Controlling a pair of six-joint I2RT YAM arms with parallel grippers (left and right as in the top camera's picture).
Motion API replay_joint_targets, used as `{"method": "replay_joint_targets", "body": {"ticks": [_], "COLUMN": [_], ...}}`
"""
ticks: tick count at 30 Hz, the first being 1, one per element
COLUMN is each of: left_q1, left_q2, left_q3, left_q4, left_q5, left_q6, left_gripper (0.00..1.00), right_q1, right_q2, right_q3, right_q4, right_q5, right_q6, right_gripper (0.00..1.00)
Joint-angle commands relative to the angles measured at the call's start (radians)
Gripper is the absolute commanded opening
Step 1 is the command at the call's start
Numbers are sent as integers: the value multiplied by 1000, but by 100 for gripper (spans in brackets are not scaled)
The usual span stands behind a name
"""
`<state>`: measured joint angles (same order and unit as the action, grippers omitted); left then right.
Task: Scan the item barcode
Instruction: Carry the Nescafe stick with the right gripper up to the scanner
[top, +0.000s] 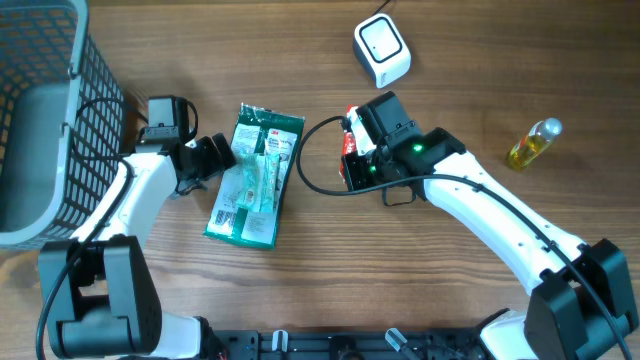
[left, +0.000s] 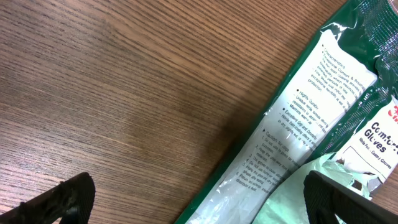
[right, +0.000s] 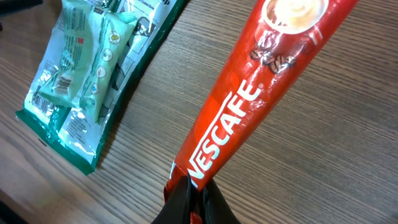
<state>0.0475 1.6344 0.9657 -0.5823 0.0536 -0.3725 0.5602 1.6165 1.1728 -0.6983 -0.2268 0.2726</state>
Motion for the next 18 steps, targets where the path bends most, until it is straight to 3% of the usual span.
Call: {"method": "replay_joint_targets", "body": {"ticks": [1,10,18], "left_q1": [11,11,11], "left_q2": [3,3,3], "left_q3": [-6,-6,-6], "left_q4": [3,3,3], "left_q5": [-2,-2,-2], "left_q6": [-6,-6,-6], "left_gripper": [100,100,100], "right_q1": [-2,-60,-222], "right_q2": [7,7,14], "right_q3": [-3,30,417], "right_q4": [5,-11,-352], "right_q5": [25,1,-51], "right_q6": [28,89,-76], "right_gripper": [4,4,4]}}
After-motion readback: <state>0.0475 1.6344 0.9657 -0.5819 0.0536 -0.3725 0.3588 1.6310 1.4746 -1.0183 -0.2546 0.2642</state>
